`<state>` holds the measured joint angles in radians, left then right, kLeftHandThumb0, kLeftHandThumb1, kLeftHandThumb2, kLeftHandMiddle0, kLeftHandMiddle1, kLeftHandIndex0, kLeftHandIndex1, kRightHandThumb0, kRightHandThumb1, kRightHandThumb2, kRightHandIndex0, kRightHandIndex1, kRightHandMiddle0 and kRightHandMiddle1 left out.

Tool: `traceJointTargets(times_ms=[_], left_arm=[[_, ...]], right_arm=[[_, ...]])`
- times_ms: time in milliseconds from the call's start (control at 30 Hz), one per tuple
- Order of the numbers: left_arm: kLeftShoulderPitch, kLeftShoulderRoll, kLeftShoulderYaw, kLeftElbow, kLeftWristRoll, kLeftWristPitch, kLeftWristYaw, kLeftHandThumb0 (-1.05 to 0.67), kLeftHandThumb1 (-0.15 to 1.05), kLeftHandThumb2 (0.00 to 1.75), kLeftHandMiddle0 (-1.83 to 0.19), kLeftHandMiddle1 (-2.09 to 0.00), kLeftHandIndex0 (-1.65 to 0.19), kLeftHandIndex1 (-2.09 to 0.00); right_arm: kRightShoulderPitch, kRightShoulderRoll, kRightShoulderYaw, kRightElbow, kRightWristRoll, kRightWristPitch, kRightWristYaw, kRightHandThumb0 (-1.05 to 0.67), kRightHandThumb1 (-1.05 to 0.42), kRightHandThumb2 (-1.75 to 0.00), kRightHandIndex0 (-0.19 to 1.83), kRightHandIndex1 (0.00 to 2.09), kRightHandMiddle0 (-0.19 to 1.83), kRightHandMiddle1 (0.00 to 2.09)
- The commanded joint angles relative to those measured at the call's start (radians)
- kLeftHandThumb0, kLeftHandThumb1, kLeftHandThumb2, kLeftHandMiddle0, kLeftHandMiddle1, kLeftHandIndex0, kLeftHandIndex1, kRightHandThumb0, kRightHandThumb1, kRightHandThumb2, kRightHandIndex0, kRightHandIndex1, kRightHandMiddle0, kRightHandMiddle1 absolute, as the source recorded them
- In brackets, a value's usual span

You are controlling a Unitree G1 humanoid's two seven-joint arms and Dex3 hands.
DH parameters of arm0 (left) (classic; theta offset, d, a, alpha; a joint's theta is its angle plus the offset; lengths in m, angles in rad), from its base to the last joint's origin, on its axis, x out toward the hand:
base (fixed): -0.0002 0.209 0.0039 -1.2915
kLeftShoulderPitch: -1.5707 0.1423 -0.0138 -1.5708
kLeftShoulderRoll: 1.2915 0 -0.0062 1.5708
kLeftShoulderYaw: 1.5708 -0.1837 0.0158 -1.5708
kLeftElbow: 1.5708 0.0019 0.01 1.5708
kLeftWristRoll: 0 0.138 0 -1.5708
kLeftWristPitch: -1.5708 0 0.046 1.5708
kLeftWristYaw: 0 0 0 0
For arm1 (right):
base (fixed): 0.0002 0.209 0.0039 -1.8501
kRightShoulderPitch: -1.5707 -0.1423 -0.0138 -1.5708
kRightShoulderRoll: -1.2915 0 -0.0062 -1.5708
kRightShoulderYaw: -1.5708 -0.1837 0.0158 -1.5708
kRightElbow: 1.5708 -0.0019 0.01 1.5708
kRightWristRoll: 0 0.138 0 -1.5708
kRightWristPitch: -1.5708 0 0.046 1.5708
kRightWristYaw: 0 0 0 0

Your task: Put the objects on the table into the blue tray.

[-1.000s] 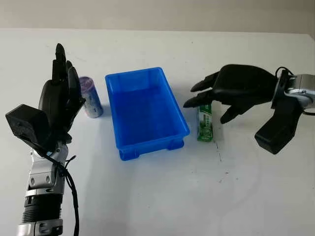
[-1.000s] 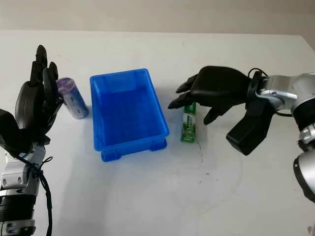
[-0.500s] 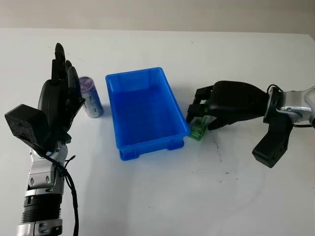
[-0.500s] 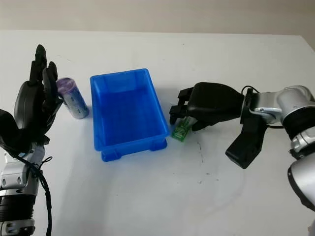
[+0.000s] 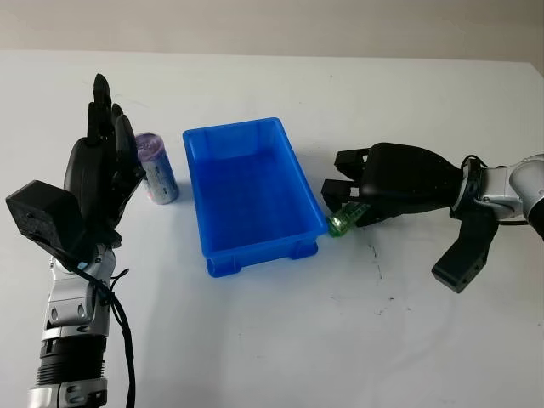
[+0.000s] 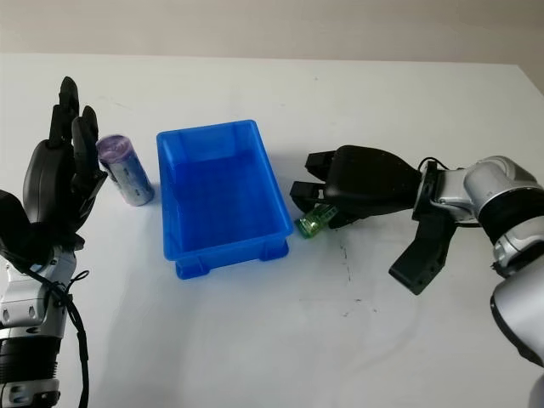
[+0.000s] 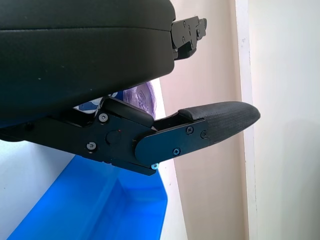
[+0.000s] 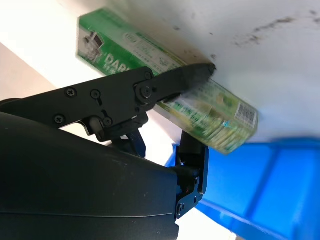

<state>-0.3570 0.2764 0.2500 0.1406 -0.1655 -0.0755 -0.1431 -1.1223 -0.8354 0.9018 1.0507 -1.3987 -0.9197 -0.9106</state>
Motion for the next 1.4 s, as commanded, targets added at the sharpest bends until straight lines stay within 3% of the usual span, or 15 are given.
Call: traceJointTargets(times_ms=[0,400,733,900,1100,1367], left_arm=[[-0.004,0.016,0.004,-0.015,0.006,-0.002,-0.001,-0.82,1.05,0.69,0.19,0.0,0.19,0.0],[-0.007,0.017,0.003,-0.009,0.006,-0.004,-0.006,-0.81,1.05,0.69,0.19,0.0,0.19,0.0],[-0.003,0.011,0.005,-0.015,0.004,-0.006,0.002,-0.81,1.05,0.68,0.19,0.0,0.19,0.0],[-0.002,0.009,0.003,-0.015,0.004,-0.008,0.004,-0.81,1.05,0.69,0.19,0.0,0.19,0.0],[-0.004,0.008,0.001,-0.009,0.009,-0.01,0.009,-0.81,1.05,0.7,0.19,0.0,0.19,0.0],[0.002,0.004,0.005,-0.019,0.005,-0.01,0.016,-0.82,1.05,0.67,0.19,0.0,0.19,0.0]], right_arm=[[0.008,0.009,-0.002,0.03,0.025,0.012,0.021,-0.52,-1.04,-0.12,1.09,2.09,0.79,2.09],[-0.06,0.068,-0.235,0.102,0.377,0.061,0.257,-0.4,-0.99,-0.05,0.87,2.09,0.71,2.09],[-0.141,0.139,-0.323,0.081,0.478,0.09,0.288,-0.34,-0.91,-0.05,1.0,2.0,0.84,1.97],[-0.142,0.19,-0.373,0.053,0.548,0.079,0.317,-0.36,-0.99,-0.08,1.07,2.09,0.9,2.09],[-0.119,0.292,-0.47,-0.006,0.746,0.01,0.532,-0.35,-1.04,-0.08,1.09,2.09,0.88,2.09],[-0.106,0.374,-0.508,-0.055,0.809,-0.012,0.638,-0.4,-1.05,-0.18,1.12,2.09,0.83,2.09]])
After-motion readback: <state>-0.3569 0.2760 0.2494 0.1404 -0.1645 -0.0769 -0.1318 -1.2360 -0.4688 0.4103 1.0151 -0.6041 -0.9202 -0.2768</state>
